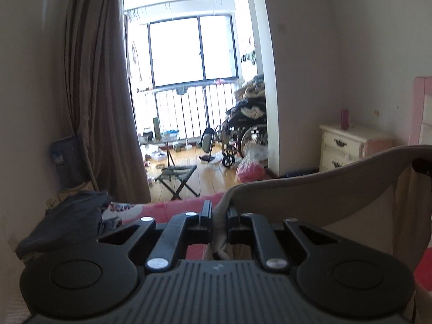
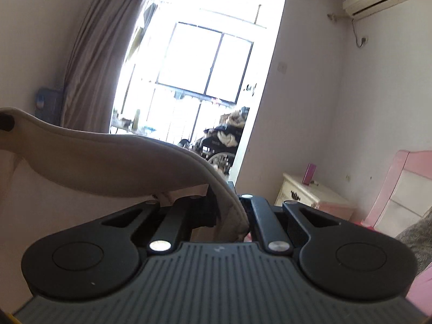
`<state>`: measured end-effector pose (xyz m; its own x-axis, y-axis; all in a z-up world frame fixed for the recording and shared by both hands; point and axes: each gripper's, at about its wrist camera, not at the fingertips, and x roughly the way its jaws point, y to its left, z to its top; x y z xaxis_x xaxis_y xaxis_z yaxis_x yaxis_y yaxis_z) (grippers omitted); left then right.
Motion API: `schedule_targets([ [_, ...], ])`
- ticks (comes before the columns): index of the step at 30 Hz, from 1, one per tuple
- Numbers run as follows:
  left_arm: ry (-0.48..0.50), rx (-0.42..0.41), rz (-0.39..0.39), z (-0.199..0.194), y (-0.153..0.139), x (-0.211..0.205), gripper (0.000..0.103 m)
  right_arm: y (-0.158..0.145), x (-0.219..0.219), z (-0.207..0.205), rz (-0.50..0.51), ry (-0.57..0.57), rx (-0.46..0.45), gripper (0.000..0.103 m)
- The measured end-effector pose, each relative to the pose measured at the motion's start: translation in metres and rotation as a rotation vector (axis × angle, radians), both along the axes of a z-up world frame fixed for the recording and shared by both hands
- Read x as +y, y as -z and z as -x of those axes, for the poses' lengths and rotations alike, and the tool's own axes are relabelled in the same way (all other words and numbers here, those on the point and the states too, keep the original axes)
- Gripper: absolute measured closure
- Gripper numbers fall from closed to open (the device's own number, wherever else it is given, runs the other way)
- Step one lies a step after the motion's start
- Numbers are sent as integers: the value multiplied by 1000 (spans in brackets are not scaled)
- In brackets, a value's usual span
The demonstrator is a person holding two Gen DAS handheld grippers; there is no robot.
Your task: Fold clothes
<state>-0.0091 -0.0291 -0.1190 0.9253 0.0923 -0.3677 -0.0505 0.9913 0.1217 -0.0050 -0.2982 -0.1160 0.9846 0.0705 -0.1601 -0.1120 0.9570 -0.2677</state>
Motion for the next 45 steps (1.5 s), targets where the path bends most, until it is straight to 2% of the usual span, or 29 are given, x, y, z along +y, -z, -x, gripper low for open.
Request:
schedule_targets([
  [2, -17, 58, -11, -37, 33, 0, 92, 31, 5, -37, 26, 9, 55, 99],
  [6, -53, 147, -55, -96, 87, 0, 92, 75, 17, -94, 60, 1, 120, 99],
  [10, -88, 249, -123, -137, 137, -3, 89, 120, 37, -143, 59, -12, 231, 98],
  [11, -91, 283, -144, -146, 151, -3, 87, 135, 41, -156, 60, -24, 294, 97],
  [13, -100, 363, -180, -162, 180, -3, 82, 166, 48, -178, 58, -50, 419, 96],
  [15, -100, 464, -202, -174, 207, -1, 65, 198, 55, -196, 51, -79, 543, 90],
  [16, -97, 510, -205, -178, 218, 1, 62, 199, 55, -196, 35, -83, 552, 90],
  [18, -102, 545, -183, -177, 225, 6, 58, 201, 53, -196, 4, -93, 568, 87],
  [19, -113, 533, -161, -174, 220, 10, 56, 202, 53, -195, -12, -97, 575, 80],
  [21, -130, 525, -58, -165, 201, 20, 43, 186, 43, -183, -47, -102, 591, 52],
  [22, -134, 520, 5, -160, 191, 26, 41, 178, 38, -176, -65, -104, 599, 33],
  [23, -134, 513, 63, -154, 180, 32, 37, 170, 33, -170, -83, -107, 607, 24],
  [24, -137, 509, 109, -149, 169, 36, 34, 162, 28, -164, -100, -109, 614, 21],
  [30, -185, 458, 317, -97, 100, 62, 32, 112, 3, -102, -186, -96, 592, 19],
  [34, -142, 449, 394, -28, 56, 74, 30, 74, -22, -46, -320, -109, 585, 19],
  [36, -111, 457, 396, 15, 38, 78, 28, 58, -30, -16, -390, -147, 597, 19],
  [40, -74, 502, 374, 108, 20, 85, 26, 31, -31, 48, -458, -263, 633, 19],
  [43, -33, 543, 360, 168, 28, 83, 26, 23, -23, 93, -516, -365, 690, 19],
  [45, -23, 568, 346, 205, 39, 79, 26, 32, -8, 118, -565, -435, 763, 19],
])
